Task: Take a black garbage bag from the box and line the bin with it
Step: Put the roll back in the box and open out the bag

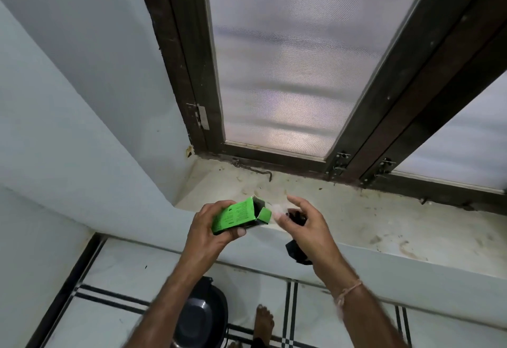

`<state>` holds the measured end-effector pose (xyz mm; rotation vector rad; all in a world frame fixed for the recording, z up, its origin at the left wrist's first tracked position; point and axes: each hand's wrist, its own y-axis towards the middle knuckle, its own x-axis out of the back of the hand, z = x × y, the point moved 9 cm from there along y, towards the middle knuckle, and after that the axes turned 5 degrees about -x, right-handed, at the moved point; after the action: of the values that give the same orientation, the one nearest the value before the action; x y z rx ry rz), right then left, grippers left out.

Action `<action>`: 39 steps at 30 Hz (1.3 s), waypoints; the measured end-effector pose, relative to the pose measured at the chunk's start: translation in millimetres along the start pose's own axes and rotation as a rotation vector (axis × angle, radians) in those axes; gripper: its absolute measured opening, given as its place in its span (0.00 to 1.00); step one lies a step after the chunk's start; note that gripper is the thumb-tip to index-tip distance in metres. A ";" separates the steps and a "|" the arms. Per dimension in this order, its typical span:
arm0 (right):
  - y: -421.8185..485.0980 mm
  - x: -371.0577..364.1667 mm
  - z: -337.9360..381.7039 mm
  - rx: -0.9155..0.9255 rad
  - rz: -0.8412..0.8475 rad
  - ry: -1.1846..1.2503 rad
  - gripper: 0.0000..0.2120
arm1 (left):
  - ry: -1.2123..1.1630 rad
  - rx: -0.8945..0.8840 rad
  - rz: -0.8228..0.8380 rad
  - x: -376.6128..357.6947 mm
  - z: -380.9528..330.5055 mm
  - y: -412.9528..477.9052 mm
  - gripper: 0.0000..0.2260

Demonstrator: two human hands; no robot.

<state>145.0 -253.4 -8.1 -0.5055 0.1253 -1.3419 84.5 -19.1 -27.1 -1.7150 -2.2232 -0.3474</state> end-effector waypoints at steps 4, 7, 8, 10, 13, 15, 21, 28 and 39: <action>-6.8 6.3 16.9 0.048 0.168 0.121 0.13 | 0.090 -0.018 0.015 2.3 -0.7 0.5 0.25; -7.2 -0.8 25.8 0.130 0.249 0.029 0.13 | 0.131 -0.032 0.032 0.9 -4.5 1.1 0.25; -6.0 -2.8 27.9 0.157 0.253 -0.026 0.14 | 0.140 -0.039 0.038 -0.1 -6.3 1.1 0.26; -4.2 -6.7 30.8 0.192 0.266 -0.085 0.15 | 0.162 -0.049 0.046 -1.3 -9.7 0.3 0.26; -3.3 -12.4 32.4 0.185 0.300 -0.095 0.14 | 0.189 -0.059 0.053 -1.7 -12.9 -0.8 0.26; -1.9 -15.0 32.7 0.191 0.310 -0.115 0.11 | 0.213 -0.065 0.056 -1.2 -14.6 -1.9 0.25; 3.3 -18.5 28.1 0.183 0.326 -0.155 0.04 | 0.268 -0.092 0.087 -2.6 -18.5 -6.0 0.26; 11.3 -21.6 16.9 0.144 0.350 -0.211 0.08 | 0.318 -0.116 0.122 -9.9 -18.9 -4.8 0.26; 21.8 -20.8 9.6 0.161 0.263 -0.214 0.06 | 0.334 -0.076 0.130 -20.5 -14.8 3.5 0.26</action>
<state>163.2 -228.0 -12.8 -0.4753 -0.0903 -1.0249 94.1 -42.0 -21.4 -1.6859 -1.8734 -0.6419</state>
